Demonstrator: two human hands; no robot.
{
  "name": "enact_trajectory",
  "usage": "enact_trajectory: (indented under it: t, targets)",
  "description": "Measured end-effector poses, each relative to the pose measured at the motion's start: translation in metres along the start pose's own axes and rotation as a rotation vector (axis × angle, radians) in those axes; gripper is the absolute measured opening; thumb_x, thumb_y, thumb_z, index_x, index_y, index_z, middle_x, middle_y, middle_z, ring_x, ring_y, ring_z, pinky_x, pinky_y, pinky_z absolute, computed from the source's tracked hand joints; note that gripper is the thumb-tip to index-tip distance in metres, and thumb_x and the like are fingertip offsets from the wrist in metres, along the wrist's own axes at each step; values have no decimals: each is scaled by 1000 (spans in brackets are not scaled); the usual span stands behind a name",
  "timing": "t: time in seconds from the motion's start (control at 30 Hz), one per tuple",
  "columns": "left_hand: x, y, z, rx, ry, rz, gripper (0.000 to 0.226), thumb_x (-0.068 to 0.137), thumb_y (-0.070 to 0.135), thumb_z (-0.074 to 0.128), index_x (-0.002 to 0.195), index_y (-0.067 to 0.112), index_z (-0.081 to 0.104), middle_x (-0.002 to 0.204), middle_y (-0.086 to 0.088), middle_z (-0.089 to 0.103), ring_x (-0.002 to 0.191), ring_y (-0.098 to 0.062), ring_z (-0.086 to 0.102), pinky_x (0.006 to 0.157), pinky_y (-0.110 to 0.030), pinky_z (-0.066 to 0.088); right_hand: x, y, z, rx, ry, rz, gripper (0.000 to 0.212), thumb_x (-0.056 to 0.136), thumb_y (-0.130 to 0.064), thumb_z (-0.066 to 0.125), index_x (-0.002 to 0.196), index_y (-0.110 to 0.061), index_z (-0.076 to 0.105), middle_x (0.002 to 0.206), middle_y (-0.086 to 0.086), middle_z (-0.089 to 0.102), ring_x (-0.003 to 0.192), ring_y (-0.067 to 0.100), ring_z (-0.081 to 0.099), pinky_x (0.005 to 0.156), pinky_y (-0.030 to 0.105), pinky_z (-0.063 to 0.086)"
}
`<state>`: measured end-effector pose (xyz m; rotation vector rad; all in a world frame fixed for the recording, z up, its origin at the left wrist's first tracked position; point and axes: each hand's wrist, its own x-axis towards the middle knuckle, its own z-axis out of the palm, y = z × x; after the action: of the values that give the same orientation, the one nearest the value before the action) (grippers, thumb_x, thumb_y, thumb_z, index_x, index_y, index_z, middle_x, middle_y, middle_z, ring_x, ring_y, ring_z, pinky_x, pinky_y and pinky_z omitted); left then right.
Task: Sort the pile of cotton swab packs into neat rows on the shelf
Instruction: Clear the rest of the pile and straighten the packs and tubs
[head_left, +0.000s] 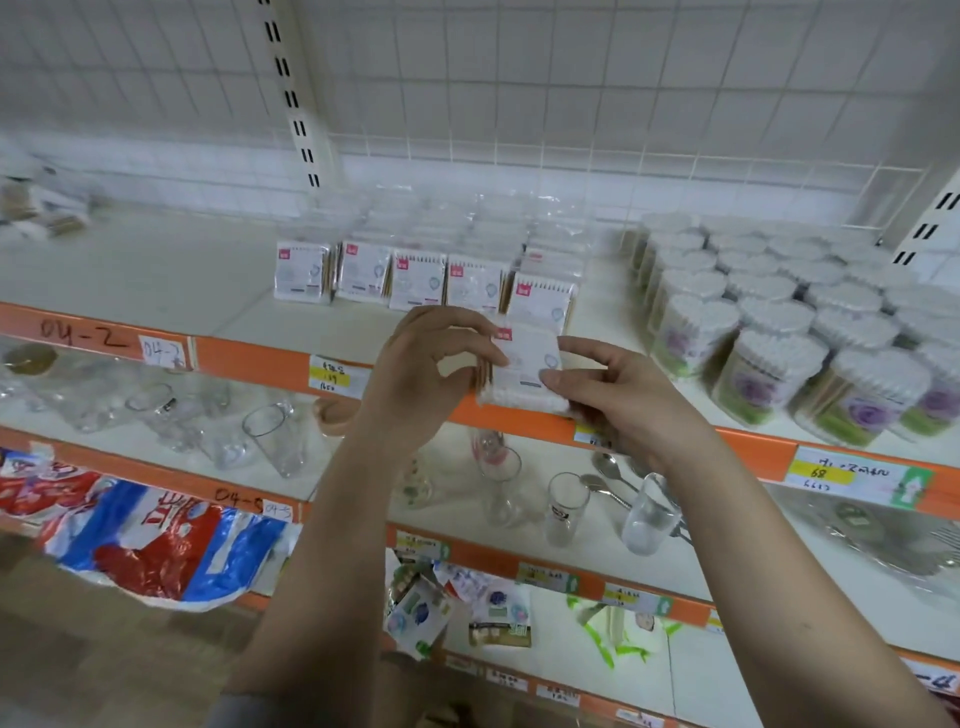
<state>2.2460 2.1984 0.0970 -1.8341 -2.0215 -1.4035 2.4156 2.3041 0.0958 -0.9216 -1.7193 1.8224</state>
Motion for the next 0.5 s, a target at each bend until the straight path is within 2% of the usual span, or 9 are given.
enact_trajectory:
  t: [0.1, 0.2, 0.3, 0.37, 0.43, 0.5]
  targets:
    - [9, -27, -10, -53, 32, -38, 37, 75, -8, 65, 89, 26, 68, 102, 17, 59, 103, -2, 52, 90, -9, 38, 16, -2, 17, 20, 27, -25, 52, 75, -6, 75, 120, -16, 52, 82, 11, 65, 57, 16, 51, 58, 25, 43]
    - [24, -64, -26, -21, 28, -31, 26, 82, -1, 64, 98, 19, 67, 101, 9, 62, 95, 2, 51, 82, -1, 34, 33, -4, 38, -109, 120, -121, 35, 76, -2, 73, 99, -24, 56, 69, -5, 60, 62, 10, 55, 66, 25, 46]
    - [38, -99, -44, -31, 22, -89, 23, 87, 4, 60, 96, 24, 66, 99, 12, 59, 87, 1, 53, 79, -7, 38, 57, -6, 61, -233, 230, -234, 29, 76, 0, 73, 80, -24, 57, 66, -9, 49, 62, 7, 46, 71, 28, 42]
    - [47, -118, -53, -49, 16, -145, 23, 90, 8, 59, 92, 30, 63, 96, 16, 59, 83, 5, 54, 76, -15, 42, 72, -6, 72, -283, 324, -264, 26, 76, -1, 74, 79, -23, 59, 69, -6, 54, 64, 9, 51, 74, 32, 46]
    - [56, -133, -59, -60, -4, -181, 24, 90, 9, 58, 89, 32, 61, 93, 17, 58, 81, 7, 54, 76, -20, 42, 84, -6, 80, -279, 411, -256, 21, 77, -5, 74, 88, -18, 62, 81, 6, 63, 75, 19, 59, 80, 37, 50]
    - [64, -144, -62, -68, -36, -212, 20, 90, 8, 57, 90, 28, 63, 92, 15, 59, 81, 0, 55, 77, -21, 42, 91, -6, 86, -245, 492, -239, 20, 78, -5, 74, 84, -19, 61, 80, 3, 64, 76, 19, 60, 79, 34, 50]
